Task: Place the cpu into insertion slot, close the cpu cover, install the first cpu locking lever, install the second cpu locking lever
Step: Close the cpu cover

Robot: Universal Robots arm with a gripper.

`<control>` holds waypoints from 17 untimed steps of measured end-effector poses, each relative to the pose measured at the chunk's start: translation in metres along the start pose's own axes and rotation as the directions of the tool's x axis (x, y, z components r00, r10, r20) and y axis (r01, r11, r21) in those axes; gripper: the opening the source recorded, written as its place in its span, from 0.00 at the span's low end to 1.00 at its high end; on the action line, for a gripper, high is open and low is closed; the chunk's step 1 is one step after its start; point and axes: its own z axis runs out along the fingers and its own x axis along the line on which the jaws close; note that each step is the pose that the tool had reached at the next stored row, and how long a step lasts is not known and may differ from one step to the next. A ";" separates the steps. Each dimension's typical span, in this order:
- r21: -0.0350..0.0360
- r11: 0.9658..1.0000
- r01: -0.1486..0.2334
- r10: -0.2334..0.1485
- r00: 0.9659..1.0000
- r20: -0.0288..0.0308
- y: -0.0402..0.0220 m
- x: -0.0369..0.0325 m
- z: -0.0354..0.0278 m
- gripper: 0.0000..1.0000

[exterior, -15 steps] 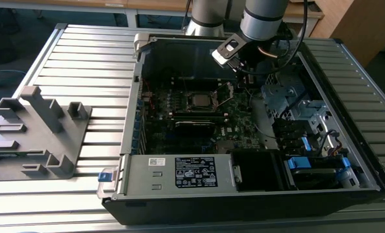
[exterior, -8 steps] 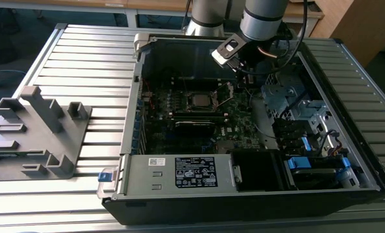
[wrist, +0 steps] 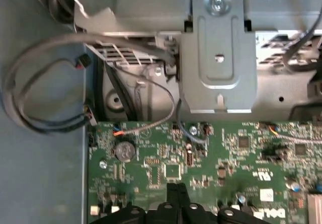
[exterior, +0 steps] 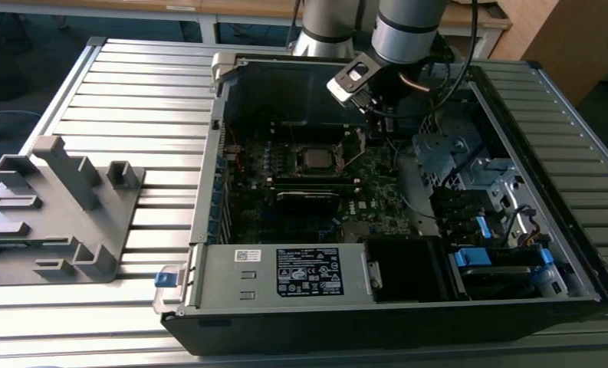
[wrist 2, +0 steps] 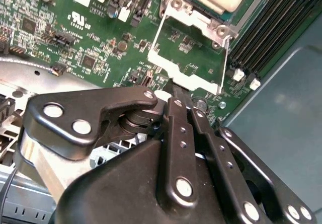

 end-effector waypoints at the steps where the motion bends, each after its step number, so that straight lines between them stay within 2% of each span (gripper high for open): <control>1: 0.000 1.000 0.000 0.000 1.000 0.000 -0.0017 -0.0001 0.0000 0.11; 17: -0.001 1.000 0.000 0.000 1.000 0.000 -0.0354 -0.0010 -0.0007 0.11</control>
